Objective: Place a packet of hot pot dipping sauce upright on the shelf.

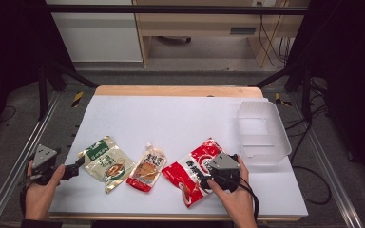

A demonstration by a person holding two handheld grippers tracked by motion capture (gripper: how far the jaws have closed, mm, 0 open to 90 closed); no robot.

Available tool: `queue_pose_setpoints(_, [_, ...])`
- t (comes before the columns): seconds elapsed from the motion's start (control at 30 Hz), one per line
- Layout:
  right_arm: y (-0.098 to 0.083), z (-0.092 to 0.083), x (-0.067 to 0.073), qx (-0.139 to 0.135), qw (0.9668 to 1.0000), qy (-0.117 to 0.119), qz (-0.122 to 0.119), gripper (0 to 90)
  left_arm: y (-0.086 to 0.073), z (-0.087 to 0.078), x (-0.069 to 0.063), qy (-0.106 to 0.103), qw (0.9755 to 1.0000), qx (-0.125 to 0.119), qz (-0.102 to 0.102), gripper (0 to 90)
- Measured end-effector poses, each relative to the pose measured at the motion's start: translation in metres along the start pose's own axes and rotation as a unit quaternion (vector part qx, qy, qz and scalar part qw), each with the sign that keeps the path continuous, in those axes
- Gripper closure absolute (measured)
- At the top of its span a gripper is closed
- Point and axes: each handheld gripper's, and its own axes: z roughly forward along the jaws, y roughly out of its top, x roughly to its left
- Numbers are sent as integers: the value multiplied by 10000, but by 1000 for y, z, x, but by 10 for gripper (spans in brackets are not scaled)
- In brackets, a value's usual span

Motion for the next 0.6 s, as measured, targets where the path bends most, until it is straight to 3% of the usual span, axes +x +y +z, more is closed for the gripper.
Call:
queue_pose_setpoints(0.33, [-2,-1,-4,45,9998,-174,60,72,-2,6,3,-325,9992,212,-100,48])
queue_pose_setpoints(0.6, [-2,0,-4,96,9997,-225,55,73,-8,16,10,-419,9979,473,-156,52])
